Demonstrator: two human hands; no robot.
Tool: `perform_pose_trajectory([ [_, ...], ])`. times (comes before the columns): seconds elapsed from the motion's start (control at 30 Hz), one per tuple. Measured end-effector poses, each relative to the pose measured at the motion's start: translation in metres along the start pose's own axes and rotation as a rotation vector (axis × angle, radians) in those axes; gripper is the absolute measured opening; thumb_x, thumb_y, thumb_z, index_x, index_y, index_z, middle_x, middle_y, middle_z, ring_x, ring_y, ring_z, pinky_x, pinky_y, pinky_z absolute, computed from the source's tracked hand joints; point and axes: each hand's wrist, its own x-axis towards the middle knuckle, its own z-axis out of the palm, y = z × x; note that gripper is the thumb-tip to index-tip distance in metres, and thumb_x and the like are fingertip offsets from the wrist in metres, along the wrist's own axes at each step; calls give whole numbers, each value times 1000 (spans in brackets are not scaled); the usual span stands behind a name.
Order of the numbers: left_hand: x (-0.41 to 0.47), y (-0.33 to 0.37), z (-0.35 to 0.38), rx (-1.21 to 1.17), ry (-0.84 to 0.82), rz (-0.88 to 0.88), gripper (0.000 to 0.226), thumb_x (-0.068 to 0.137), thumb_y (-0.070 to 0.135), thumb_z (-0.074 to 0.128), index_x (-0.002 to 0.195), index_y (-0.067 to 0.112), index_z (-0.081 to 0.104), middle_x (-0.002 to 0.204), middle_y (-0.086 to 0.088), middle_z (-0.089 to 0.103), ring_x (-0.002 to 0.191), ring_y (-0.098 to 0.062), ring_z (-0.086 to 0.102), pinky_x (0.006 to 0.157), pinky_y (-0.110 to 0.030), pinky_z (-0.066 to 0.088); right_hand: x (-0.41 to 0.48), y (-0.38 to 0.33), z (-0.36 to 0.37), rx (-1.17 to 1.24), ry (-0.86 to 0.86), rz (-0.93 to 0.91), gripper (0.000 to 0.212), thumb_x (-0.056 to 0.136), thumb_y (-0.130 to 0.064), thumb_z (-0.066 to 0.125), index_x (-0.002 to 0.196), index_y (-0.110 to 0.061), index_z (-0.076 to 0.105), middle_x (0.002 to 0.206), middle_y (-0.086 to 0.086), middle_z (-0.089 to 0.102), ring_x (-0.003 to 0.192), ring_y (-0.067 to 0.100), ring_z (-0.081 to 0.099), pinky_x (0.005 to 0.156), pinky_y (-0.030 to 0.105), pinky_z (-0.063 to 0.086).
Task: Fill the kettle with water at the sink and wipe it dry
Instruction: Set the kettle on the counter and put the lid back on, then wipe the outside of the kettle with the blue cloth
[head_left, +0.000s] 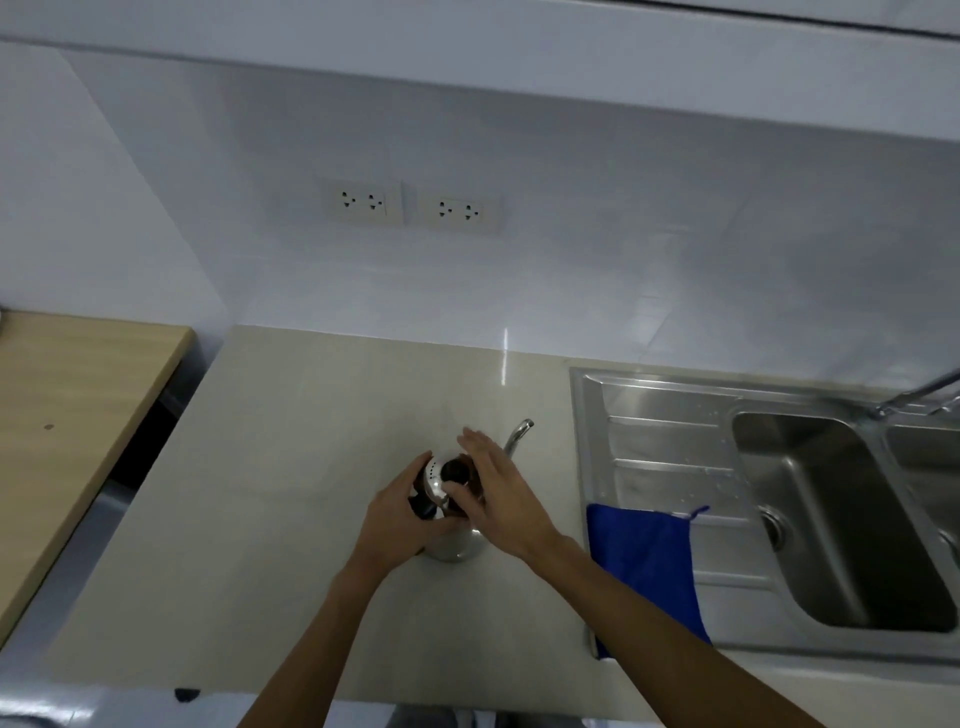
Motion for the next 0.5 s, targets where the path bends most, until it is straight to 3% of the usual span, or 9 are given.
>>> perform_pose_trajectory([
  [0.07, -4, 3, 5, 7, 22, 9, 71, 63, 35, 93, 111, 66, 51, 103, 34, 68, 99, 15, 62, 84, -8, 48, -15, 9, -11, 9, 68, 41, 67, 97, -57, 37, 148, -14, 40, 154, -1, 39, 143, 8, 30, 120, 23, 24],
  [0.17, -15, 9, 15, -12, 60, -10, 56, 64, 38, 90, 111, 45, 60, 104, 21, 71, 94, 3, 66, 81, -26, 55, -48, 43, -23, -83, 211, 67, 46, 100, -41, 49, 134, -10, 58, 141, 7, 56, 130, 15, 48, 112, 34, 41],
  [0.3, -27, 10, 28, -37, 126, -58, 63, 61, 46, 89, 116, 38, 59, 108, 19, 71, 98, 1, 66, 82, -27, 52, -99, 103, -37, -267, 291, 263, 31, 94, -27, 64, 120, -10, 66, 131, 10, 63, 121, 26, 59, 99, 50, 50],
  [0.4, -32, 13, 35, -47, 154, -87, 63, 63, 40, 90, 117, 41, 58, 110, 19, 70, 101, 5, 63, 83, -21, 49, -130, 134, -47, -345, 130, 541, 51, 91, -45, 63, 133, -15, 56, 146, 12, 50, 134, 35, 47, 105, 58, 40],
  [0.5, -41, 21, 42, -77, 199, -101, 59, 67, 30, 90, 115, 42, 59, 109, 20, 70, 100, 10, 62, 80, -15, 49, -149, 153, -48, -385, -139, 825, 93, 82, -77, 48, 154, -26, 21, 165, 10, 11, 150, 40, 12, 113, 67, 19],
])
